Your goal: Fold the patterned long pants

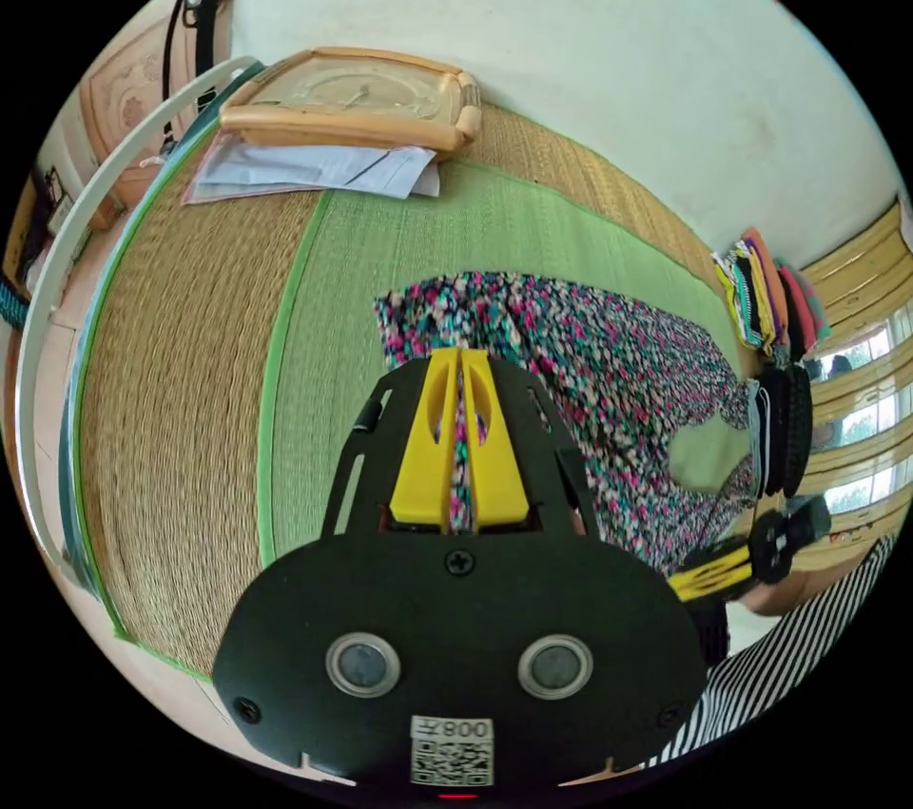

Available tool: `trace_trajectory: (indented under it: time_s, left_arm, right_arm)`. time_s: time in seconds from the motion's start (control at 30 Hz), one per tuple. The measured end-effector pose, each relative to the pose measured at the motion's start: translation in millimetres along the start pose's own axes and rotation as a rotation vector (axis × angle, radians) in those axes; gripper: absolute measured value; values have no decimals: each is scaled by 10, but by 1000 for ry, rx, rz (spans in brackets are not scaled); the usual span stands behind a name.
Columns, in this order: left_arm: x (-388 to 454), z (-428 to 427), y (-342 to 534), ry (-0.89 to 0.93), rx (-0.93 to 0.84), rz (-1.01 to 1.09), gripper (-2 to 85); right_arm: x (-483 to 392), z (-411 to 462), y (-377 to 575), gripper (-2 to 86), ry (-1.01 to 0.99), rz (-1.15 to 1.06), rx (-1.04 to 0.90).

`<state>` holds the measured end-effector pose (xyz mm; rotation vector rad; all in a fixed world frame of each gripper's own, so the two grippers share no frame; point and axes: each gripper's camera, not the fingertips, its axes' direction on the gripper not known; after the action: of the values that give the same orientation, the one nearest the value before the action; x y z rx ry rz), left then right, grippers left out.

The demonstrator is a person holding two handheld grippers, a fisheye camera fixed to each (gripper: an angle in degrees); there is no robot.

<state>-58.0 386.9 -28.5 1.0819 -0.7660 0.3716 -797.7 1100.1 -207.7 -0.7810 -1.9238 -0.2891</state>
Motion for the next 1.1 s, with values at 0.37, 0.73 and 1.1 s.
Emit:
trace_trajectory:
  time_s: [0.37,0.73,1.1]
  left_arm:
    - [24,323,-529,-146,-81,-9,1]
    - [484,-122,424,97,-86,90,1]
    - [583,-101,994,-100,-272,-63,1]
  right_arm:
    - [-196,745,9,0,-135,-55,-142]
    - [-11,652,-19,0,-188,4,-132]
    - [20,-24,111,1,-160,70,-17]
